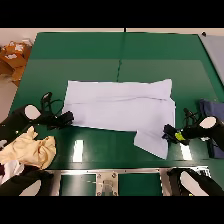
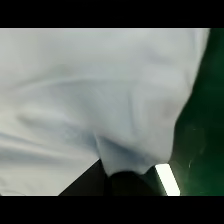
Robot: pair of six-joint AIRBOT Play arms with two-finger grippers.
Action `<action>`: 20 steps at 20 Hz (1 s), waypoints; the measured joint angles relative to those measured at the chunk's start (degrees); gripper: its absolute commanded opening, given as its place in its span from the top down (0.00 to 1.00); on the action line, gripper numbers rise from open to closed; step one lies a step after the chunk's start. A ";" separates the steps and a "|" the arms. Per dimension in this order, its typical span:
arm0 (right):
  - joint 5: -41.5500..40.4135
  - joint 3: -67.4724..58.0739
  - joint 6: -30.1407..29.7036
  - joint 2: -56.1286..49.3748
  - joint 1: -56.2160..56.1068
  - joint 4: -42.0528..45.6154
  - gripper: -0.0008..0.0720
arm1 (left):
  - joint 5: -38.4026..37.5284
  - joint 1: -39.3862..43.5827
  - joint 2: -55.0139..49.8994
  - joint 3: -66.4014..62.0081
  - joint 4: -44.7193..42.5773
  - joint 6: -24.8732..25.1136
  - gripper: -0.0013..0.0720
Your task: Fold the shirts.
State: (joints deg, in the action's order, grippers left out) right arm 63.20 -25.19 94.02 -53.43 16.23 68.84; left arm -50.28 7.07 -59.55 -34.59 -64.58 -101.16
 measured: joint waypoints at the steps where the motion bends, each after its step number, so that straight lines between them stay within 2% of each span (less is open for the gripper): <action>1: 0.63 -1.42 0.31 0.85 0.00 -0.26 0.96 | -1.27 -0.13 0.00 -0.98 -0.98 0.02 0.95; 6: 1.95 -13.20 1.33 -1.25 -0.50 -0.74 0.96 | -3.52 -0.33 -3.52 -9.62 -2.93 1.55 0.95; 16: -2.78 -43.39 1.53 -31.76 -5.97 -4.26 0.95 | -4.33 -0.37 -29.18 -38.88 -1.86 5.95 0.95; 17: -3.06 -45.66 1.53 -34.25 -6.10 -4.44 0.95 | -4.15 -0.37 -31.69 -41.11 -0.98 6.58 0.88; 18: -3.15 -47.84 1.53 -36.65 -6.21 -4.59 0.95 | -3.28 -0.37 -33.77 -42.93 0.07 7.15 0.44; 19: -3.34 -49.72 1.53 -38.71 -6.27 -4.83 0.84 | -2.47 -0.37 -35.45 -44.15 1.03 7.50 0.12; 20: -3.58 -51.19 1.55 -40.24 -6.32 -4.87 0.64 | -1.33 -0.37 -36.76 -45.05 2.01 7.65 0.05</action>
State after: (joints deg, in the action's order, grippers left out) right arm 59.61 -76.38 95.57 -93.67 9.91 63.96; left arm -51.62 6.70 -96.31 -79.64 -62.57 -93.51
